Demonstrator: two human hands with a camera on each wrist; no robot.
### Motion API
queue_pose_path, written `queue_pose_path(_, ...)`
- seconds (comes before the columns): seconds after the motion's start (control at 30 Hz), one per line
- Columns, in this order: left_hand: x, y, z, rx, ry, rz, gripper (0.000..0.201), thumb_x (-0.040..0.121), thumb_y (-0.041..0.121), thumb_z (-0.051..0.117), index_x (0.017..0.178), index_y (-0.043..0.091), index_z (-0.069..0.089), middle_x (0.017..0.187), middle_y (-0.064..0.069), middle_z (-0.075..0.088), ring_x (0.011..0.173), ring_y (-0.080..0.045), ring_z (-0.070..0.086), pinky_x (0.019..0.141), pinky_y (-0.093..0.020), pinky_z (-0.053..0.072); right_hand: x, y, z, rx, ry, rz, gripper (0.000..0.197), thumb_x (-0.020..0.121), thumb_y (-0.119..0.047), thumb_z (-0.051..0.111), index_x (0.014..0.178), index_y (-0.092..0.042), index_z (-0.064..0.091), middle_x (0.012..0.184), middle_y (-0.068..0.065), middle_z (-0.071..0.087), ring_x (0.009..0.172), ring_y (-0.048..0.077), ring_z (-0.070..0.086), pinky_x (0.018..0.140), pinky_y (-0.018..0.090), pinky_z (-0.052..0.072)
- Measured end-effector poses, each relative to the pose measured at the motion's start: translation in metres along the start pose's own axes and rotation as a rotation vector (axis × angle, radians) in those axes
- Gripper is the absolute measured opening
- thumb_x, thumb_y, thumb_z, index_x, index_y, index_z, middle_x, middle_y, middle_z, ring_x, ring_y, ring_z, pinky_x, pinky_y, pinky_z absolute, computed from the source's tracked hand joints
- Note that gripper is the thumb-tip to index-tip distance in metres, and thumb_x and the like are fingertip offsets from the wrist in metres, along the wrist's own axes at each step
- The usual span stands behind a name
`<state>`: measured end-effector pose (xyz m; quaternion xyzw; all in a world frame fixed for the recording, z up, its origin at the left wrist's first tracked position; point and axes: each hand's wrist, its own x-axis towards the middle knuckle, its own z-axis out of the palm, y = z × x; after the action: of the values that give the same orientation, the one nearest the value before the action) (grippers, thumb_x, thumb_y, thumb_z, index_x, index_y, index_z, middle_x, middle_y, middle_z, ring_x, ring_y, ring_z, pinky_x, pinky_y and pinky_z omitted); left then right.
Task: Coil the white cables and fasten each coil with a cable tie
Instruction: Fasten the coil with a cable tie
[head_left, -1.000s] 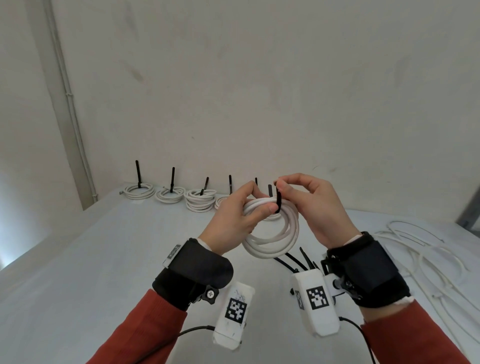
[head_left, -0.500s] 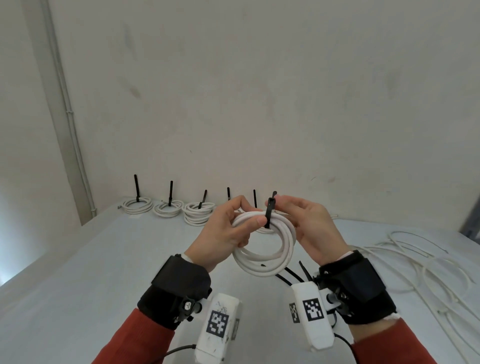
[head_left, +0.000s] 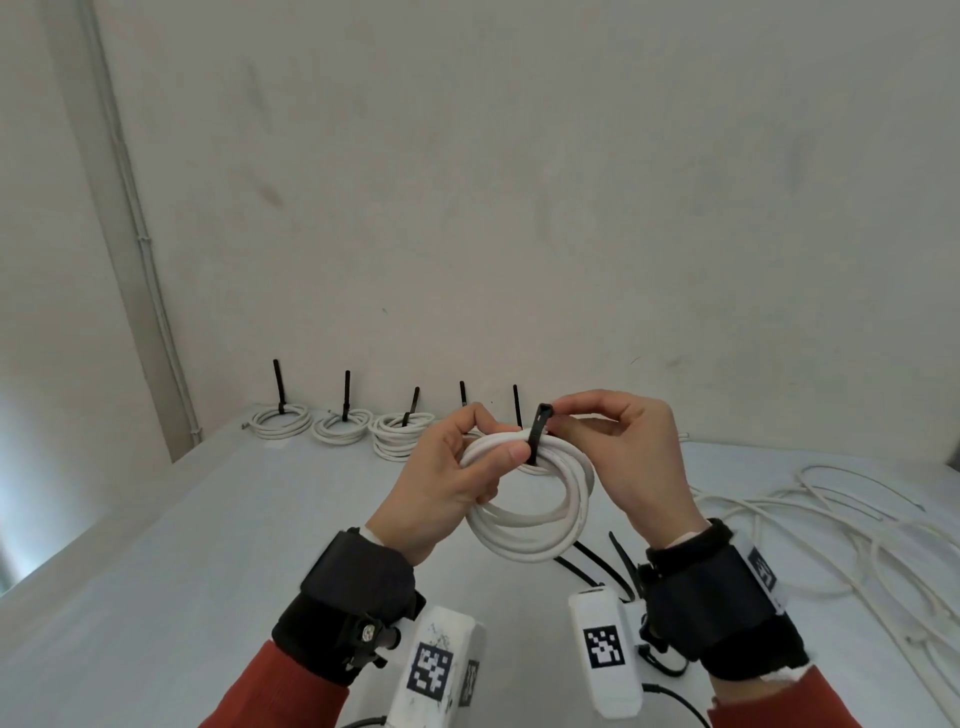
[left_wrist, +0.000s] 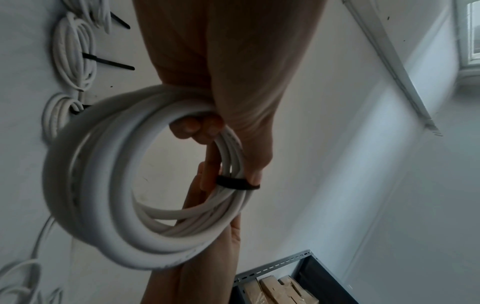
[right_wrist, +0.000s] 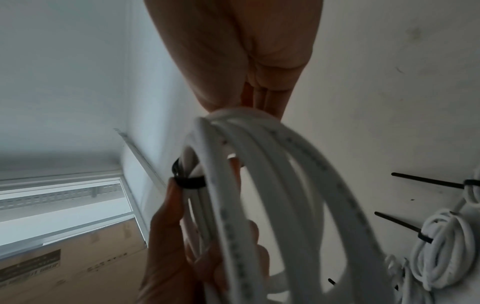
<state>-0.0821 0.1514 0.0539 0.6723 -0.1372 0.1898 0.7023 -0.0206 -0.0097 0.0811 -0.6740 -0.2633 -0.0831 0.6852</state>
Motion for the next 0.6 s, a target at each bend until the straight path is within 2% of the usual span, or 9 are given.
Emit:
queue_pose_path(0.13,-0.0004,0.0005,0.0037,0.012,-0.007,0.001,0.028,0.078,0.019,0.070,0.080,0.007,0.045,0.063,0.009,0.059,0.050,-0.013,0.037,0.050,-0.024,0.034,-0.0033,-0.0051,-0.0018,0.023,-0.023,-0.058,0.017,0.081,0.004,0.069,0.080,-0.012,0.076,0.073,0.004,0.075,0.067,0.017,0.072,0.063,0.021,0.054)
queue_pose_path(0.27,-0.0012,0.0001,0.0035,0.022,0.005,0.014,0.024,0.077,0.019,0.068,0.078,0.010,0.046,0.060,0.006,0.056,0.050,-0.013,0.039,0.050,-0.023,0.036,-0.0024,-0.0044,-0.0034,0.036,-0.009,-0.063,0.014,0.079,0.002,0.072,0.080,-0.012,0.075,0.076,0.006,0.075,0.069,0.025,0.072,0.068,0.030,0.058)
queue_pose_path(0.33,-0.0011,0.0009,0.0031,0.018,0.010,0.026,0.024,0.077,0.020,0.068,0.079,0.010,0.046,0.058,0.004,0.054,0.049,-0.012,0.041,0.050,-0.022,0.037,-0.0012,-0.0021,-0.0031,0.028,0.012,-0.047,0.012,0.078,-0.002,0.074,0.079,-0.014,0.075,0.075,0.006,0.075,0.069,0.025,0.072,0.067,0.031,0.057)
queue_pose_path(0.47,-0.0014,0.0040,0.0021,0.018,0.000,0.056,0.032,0.072,0.031,0.073,0.079,0.010,0.050,0.057,0.004,0.054,0.049,-0.011,0.043,0.049,-0.020,0.038,-0.0020,-0.0021,-0.0035,0.022,-0.006,-0.059,0.014,0.078,-0.001,0.074,0.078,-0.015,0.075,0.074,0.006,0.075,0.070,0.023,0.072,0.067,0.028,0.055)
queue_pose_path(0.6,-0.0011,0.0047,0.0025,0.018,0.003,0.049,0.031,0.078,0.023,0.073,0.082,0.006,0.048,0.059,0.007,0.058,0.049,-0.010,0.042,0.049,-0.020,0.038,-0.0042,-0.0058,-0.0037,0.031,-0.021,-0.123,0.013,0.078,0.002,0.073,0.080,-0.010,0.076,0.079,0.004,0.075,0.076,0.021,0.073,0.070,0.027,0.056)
